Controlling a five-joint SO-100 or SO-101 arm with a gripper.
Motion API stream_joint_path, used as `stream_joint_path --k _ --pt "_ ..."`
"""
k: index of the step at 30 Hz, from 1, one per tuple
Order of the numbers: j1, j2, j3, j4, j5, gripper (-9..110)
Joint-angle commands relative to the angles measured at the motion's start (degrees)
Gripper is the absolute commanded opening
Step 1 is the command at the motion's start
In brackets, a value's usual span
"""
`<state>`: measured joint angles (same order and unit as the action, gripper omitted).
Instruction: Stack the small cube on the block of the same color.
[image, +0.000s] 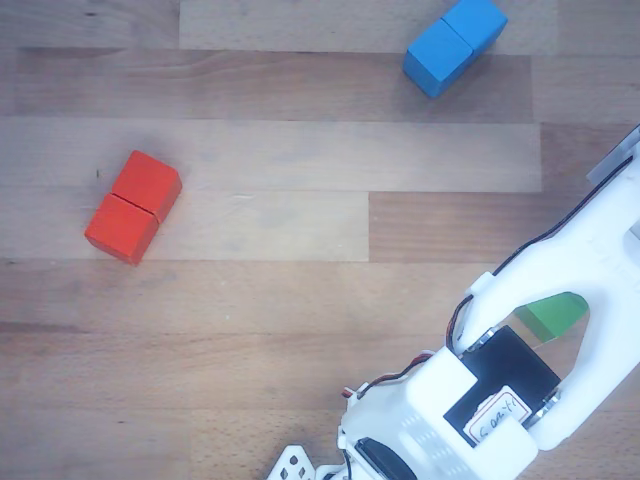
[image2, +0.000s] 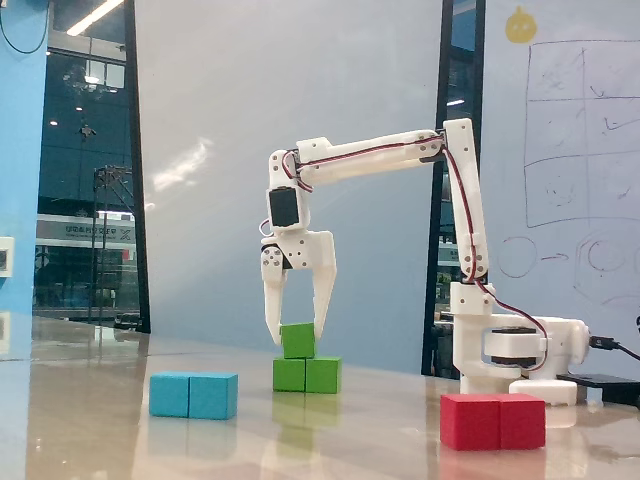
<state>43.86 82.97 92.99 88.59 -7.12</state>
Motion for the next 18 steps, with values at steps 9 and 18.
stream_joint_path --k 9,18 --pt "0.00 1.67 -5.19 -0.44 -2.72 28" --pt "-8.44 2.99 -5.27 -0.35 -2.81 28"
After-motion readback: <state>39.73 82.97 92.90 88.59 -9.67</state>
